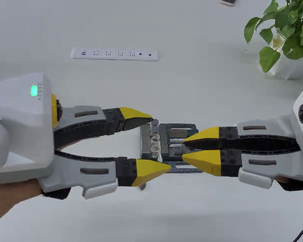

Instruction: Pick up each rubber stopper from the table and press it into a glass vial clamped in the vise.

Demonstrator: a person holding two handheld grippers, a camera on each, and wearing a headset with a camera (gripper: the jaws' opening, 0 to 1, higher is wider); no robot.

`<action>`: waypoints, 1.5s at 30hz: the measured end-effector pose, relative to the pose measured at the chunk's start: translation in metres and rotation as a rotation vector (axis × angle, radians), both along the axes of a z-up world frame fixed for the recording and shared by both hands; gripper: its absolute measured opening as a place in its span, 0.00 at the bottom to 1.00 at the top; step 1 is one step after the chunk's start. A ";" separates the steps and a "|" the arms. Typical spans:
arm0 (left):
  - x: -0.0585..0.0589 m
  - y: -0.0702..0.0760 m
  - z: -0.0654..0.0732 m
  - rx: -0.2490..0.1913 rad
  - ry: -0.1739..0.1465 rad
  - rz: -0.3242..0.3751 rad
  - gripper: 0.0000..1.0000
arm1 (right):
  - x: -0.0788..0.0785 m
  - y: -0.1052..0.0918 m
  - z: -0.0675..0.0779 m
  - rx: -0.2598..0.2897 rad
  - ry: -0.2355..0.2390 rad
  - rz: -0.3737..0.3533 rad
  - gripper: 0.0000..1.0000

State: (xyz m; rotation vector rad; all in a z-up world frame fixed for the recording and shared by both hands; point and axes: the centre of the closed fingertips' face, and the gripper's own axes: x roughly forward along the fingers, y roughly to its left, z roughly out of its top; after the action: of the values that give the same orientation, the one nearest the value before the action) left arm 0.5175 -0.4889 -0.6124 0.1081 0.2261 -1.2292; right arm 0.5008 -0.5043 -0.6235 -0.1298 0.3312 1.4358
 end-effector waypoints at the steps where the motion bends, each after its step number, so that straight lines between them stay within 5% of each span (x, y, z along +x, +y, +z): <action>1: -0.001 -0.001 0.000 0.003 -0.004 -0.005 0.36 | -0.002 0.001 0.003 0.004 -0.001 0.004 0.05; 17: -0.010 -0.007 0.014 -0.030 -0.009 -0.049 0.13 | -0.007 0.010 0.021 0.045 -0.018 0.028 0.05; 40: -0.019 -0.011 0.019 -0.027 -0.028 -0.088 0.04 | -0.007 0.007 0.027 0.051 -0.035 0.036 0.05; 45: -0.018 -0.010 0.021 -0.045 -0.013 -0.081 0.04 | -0.007 0.008 0.029 0.051 -0.044 0.038 0.06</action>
State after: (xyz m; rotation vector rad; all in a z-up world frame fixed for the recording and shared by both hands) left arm 0.4990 -0.4992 -0.5915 0.0870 0.1844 -1.3129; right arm 0.4937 -0.4961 -0.5943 -0.1269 0.2572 1.4755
